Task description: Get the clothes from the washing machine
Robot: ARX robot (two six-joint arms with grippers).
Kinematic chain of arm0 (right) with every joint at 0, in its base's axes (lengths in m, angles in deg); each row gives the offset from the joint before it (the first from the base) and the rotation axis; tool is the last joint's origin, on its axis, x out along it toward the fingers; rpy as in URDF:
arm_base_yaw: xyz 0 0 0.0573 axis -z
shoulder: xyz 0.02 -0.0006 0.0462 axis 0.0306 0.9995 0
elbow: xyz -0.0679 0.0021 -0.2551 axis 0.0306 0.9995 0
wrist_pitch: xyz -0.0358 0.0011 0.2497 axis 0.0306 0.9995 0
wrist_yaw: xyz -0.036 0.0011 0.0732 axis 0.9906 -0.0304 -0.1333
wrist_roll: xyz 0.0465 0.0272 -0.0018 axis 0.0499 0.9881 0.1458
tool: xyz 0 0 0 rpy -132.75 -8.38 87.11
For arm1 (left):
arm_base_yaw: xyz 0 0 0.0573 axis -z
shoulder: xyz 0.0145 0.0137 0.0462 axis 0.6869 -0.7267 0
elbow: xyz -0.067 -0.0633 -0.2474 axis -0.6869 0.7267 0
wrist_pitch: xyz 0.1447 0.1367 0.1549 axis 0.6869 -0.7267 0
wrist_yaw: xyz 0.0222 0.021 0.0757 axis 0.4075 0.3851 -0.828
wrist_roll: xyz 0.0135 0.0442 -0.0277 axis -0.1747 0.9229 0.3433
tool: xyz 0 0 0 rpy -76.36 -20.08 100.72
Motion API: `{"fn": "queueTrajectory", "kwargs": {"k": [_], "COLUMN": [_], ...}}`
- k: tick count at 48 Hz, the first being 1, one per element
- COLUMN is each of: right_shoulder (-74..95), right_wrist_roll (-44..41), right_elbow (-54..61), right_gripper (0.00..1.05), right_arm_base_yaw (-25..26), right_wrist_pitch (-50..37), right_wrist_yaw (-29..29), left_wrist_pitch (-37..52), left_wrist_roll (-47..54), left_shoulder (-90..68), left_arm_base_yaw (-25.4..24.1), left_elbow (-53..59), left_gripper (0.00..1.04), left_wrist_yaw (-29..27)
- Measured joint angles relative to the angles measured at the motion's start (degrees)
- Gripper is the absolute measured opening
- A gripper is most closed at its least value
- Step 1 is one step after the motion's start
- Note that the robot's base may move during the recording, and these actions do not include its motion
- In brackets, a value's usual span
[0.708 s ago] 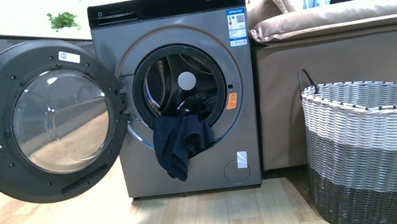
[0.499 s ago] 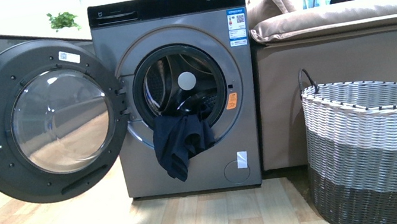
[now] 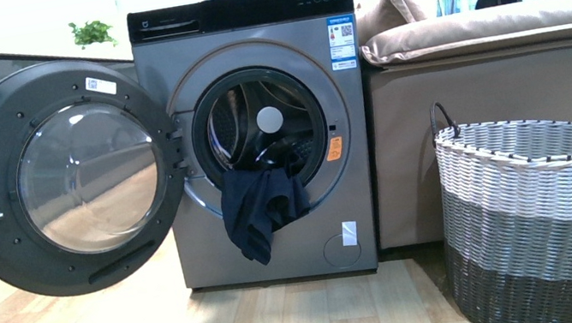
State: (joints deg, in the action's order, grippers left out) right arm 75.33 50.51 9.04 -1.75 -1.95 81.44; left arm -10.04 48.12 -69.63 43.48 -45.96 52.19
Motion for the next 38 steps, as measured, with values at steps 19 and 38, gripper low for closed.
{"fn": "queueTrajectory", "kwargs": {"k": [19,38], "right_shoulder": [0.0,0.0], "right_wrist_roll": [0.0,0.0], "right_elbow": [0.0,0.0], "right_gripper": [0.97,0.97], "right_arm_base_yaw": [0.0,0.02], "right_wrist_pitch": [0.0,0.0], "right_wrist_yaw": [0.02,0.02], "left_wrist_pitch": [0.0,0.0], "left_wrist_roll": [0.0,0.0], "left_shoulder": [0.0,0.02], "left_arm_base_yaw": [0.0,0.0], "left_elbow": [0.0,0.0], "left_gripper": [0.98,0.98], "left_wrist_yaw": [0.09,0.09]}}
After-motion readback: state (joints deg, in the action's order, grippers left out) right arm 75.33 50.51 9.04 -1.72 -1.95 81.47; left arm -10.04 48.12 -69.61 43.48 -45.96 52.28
